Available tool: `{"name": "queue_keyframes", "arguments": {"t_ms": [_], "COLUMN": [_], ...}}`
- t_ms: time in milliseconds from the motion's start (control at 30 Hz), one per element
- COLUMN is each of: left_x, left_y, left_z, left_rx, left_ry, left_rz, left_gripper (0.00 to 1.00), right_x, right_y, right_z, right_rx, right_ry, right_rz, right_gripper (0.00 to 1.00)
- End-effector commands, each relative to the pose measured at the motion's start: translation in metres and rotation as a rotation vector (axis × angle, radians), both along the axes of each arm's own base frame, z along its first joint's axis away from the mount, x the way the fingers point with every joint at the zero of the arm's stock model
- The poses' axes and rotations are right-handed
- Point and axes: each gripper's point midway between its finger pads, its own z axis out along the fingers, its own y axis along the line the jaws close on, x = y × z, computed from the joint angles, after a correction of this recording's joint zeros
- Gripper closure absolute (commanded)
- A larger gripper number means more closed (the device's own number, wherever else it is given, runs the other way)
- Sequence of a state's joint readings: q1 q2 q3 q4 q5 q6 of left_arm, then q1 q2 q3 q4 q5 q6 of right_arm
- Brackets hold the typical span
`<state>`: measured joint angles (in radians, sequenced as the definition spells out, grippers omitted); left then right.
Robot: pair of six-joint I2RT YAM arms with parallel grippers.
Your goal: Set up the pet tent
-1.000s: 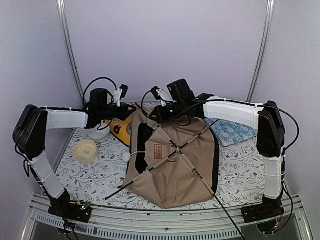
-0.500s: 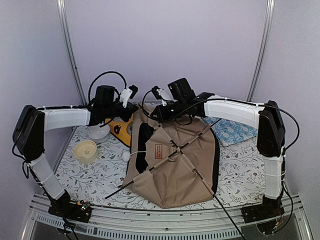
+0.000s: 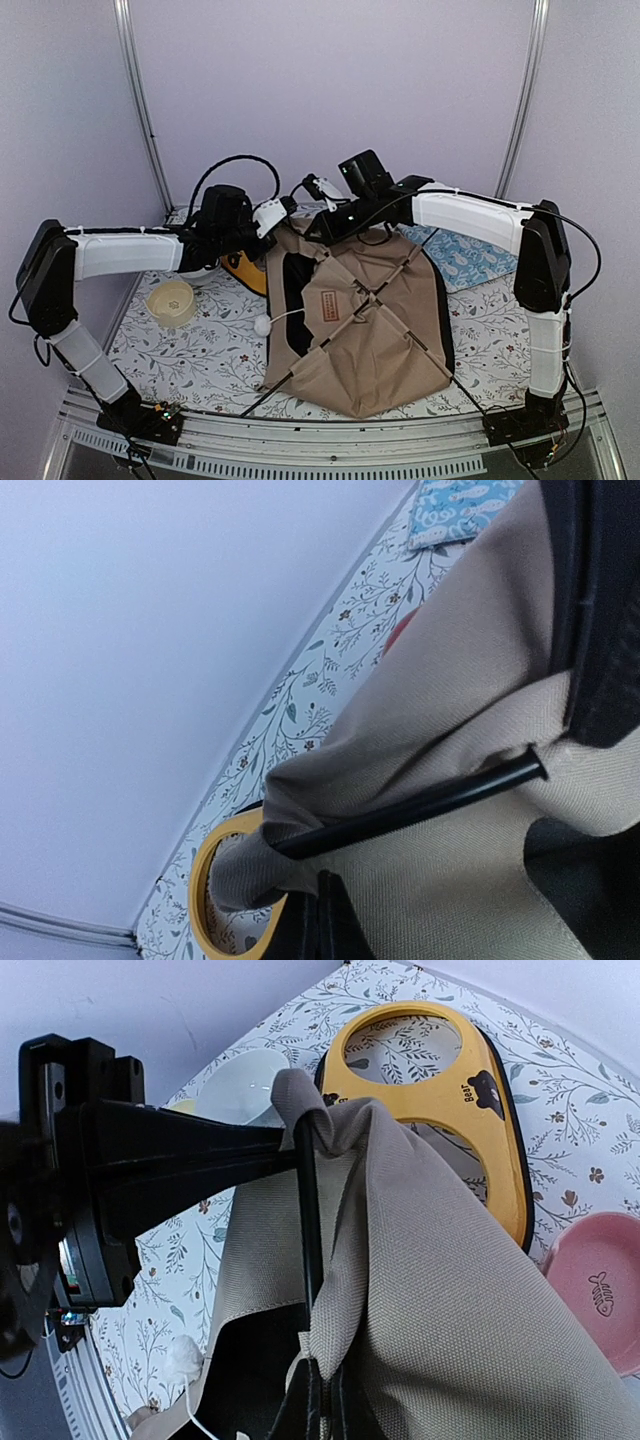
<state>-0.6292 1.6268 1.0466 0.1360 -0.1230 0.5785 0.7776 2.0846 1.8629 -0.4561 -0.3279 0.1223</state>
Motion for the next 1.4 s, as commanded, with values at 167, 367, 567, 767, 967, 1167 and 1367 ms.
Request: {"name": "queue_keyframes", "arguments": {"t_ms": [167,367,567,767,967,1167,1367], "left_x": [-0.01,-0.012,-0.008,-0.003,0.013,0.021,0.027], "left_y": [-0.02,-0.022,-0.006,-0.005,-0.013,-0.015,-0.012], "left_z": [0.039,0.049,0.073,0.088,0.08,0.08,0.059], "left_rx": [-0.042,-0.176,-0.394,-0.719,-1.08,-1.252,-1.322], "left_ry": [-0.138,-0.087,-0.026,0.221,0.626,0.76,0.84], "left_rz": [0.003,0.018,0.119,0.229,0.376,0.481,0.572], "left_gripper": [0.63,0.49,0.44,0.52,0.63,0.57,0.63], "right_x": [0.034,0.042,0.046,0.049,0.048,0.048,0.046], "right_y": [0.011,0.013,0.01,0.01,0.012,0.015,0.017], "right_z": [0.039,0.035,0.034,0.035,0.037,0.033,0.031], "right_rx": [0.129,0.171,0.199,0.226,0.241,0.243,0.245], "right_ry": [-0.145,-0.153,-0.179,-0.198,-0.208,-0.202,-0.202], "right_rz": [-0.059,-0.102,-0.135,-0.153,-0.151,-0.151,-0.147], "right_gripper": [1.0,1.0,1.0,1.0,1.0,1.0,1.0]}}
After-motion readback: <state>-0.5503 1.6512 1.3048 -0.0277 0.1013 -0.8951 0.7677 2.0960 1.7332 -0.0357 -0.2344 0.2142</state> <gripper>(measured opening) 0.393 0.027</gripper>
